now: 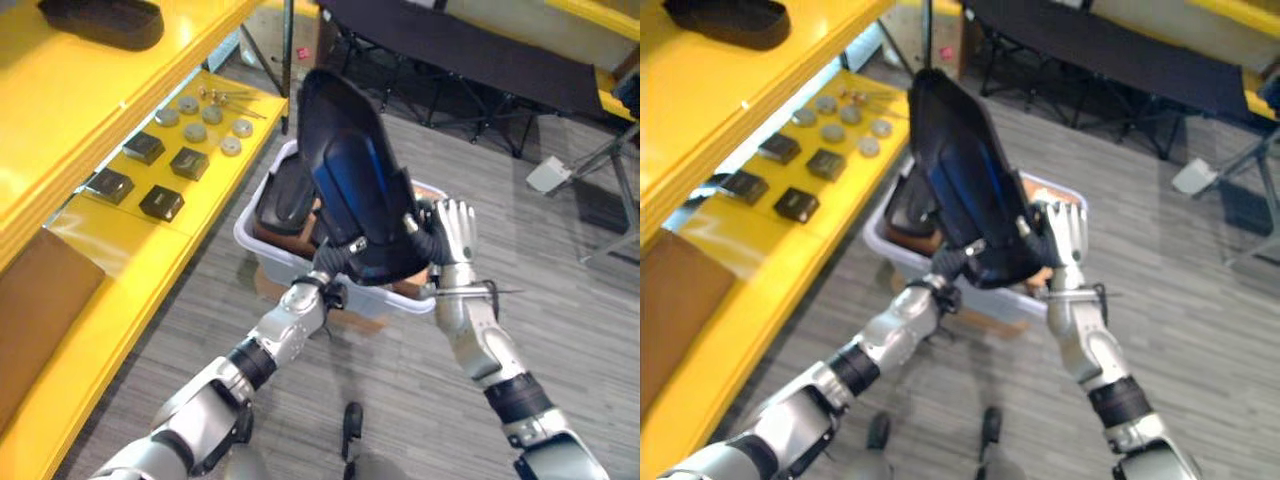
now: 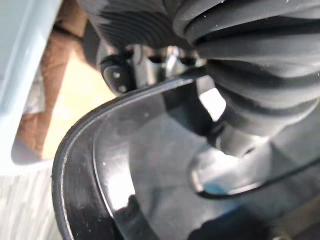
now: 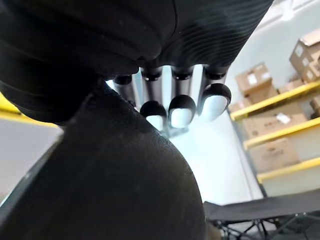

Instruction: Walk over and take plastic housings, then place them on the shelf

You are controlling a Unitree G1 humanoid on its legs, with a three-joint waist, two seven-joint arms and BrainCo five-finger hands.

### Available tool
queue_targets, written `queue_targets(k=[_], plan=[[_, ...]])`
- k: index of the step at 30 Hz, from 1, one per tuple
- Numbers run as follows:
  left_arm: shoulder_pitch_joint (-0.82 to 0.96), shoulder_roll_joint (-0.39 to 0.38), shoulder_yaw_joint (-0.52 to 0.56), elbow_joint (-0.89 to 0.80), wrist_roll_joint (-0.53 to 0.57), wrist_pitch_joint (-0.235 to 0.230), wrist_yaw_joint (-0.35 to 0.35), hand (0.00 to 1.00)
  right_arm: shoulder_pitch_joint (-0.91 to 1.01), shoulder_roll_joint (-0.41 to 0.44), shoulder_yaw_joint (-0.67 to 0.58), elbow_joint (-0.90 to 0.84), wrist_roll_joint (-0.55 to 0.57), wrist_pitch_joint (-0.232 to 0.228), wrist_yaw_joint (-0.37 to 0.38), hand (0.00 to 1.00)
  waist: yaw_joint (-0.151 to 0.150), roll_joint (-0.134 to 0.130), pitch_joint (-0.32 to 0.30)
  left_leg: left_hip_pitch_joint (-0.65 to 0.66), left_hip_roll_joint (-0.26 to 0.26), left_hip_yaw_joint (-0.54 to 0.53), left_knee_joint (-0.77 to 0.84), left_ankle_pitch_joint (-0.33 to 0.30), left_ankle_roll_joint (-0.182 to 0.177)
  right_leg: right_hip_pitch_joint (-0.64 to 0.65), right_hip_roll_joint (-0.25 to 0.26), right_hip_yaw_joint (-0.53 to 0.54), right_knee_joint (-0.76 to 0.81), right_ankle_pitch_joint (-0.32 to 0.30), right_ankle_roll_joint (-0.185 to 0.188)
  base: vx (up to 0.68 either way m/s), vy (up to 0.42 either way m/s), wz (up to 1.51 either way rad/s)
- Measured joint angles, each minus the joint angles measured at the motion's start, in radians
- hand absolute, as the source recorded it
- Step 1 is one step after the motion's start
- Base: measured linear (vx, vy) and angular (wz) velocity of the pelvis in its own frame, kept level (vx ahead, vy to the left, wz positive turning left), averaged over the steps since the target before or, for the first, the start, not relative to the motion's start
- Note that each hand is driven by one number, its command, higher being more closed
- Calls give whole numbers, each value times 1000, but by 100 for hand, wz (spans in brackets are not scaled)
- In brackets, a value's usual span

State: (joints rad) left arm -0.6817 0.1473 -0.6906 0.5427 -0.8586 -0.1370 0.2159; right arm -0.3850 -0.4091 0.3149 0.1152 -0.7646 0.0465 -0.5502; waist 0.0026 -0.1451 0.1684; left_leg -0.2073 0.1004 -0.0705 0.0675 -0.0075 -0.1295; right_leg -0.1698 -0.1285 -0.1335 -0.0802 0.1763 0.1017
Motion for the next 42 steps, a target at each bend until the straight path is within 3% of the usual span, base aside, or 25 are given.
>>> queue_targets(k=[7,8,11,15,18,20,22,24,28,32,36,38,42], plan=[[131,2,2,-106,6,-23,26,100,105,-4,22,-70,8,-4,-20,100,1,3,-31,52,10,5,-31,1,-2,34,7,-2,0,-15,-5,41,-9,-1],[152,2,2,-119,9,-30,37,100,117,-3,25,-70,17,-15,-20,0,2,6,-37,56,10,5,-35,1,-2,37,7,-2,0,-17,-5,37,-12,0],[229,2,23,-170,25,-38,53,100,175,3,35,-78,53,-70,-20,0,5,10,-46,96,11,6,-53,2,-3,69,7,-3,0,-29,0,40,-13,2],[346,2,119,-282,134,-61,60,100,254,50,55,-109,118,-149,-12,0,10,16,-65,108,10,3,-60,2,-2,81,6,-5,0,-35,0,30,-11,3],[392,2,187,-345,219,-78,74,100,300,72,64,-136,151,-190,37,0,15,18,-67,125,10,0,-61,0,-1,101,6,-10,0,-41,-1,-11,-16,5],[438,1,245,-425,311,-83,83,100,343,79,64,-190,165,-212,74,0,15,24,-82,127,9,0,-64,0,-1,101,5,-17,0,-44,-3,-8,-8,2],[499,1,308,-514,495,-106,85,100,396,86,58,-278,208,-254,133,0,15,42,-105,138,9,0,-71,0,-1,109,4,-21,0,-50,-2,0,0,0],[540,-8,348,-548,605,-118,87,100,419,88,22,-351,239,-282,161,0,15,60,-127,148,8,-2,-77,1,-1,118,3,-25,0,-56,3,14,-17,3],[645,-7,438,-558,833,-122,97,100,429,88,-148,-488,360,-321,200,0,13,84,-163,174,10,0,-95,0,-1,136,4,-27,0,-70,-2,5,-5,1],[729,-7,494,-558,1006,-121,107,100,463,91,-284,-577,422,-355,202,0,10,84,-165,174,11,0,-96,0,-1,135,4,-27,0,-75,1,0,0,0],[793,-8,561,-580,1156,-119,117,100,544,135,-370,-612,448,-359,224,0,1,82,-167,174,11,2,-99,-2,-1,133,4,-27,0,-78,2,0,0,0],[831,-10,595,-619,1218,-119,128,100,615,195,-407,-610,513,-367,242,0,-9,82,-167,174,11,3,-99,-4,0,131,4,-26,0,-79,6,0,0,0],[874,-41,656,-641,1234,-116,134,100,728,277,-451,-530,617,-376,278,0,-18,85,-181,173,11,15,-99,-9,3,122,4,-15,0,-78,7,18,-2,-9]])
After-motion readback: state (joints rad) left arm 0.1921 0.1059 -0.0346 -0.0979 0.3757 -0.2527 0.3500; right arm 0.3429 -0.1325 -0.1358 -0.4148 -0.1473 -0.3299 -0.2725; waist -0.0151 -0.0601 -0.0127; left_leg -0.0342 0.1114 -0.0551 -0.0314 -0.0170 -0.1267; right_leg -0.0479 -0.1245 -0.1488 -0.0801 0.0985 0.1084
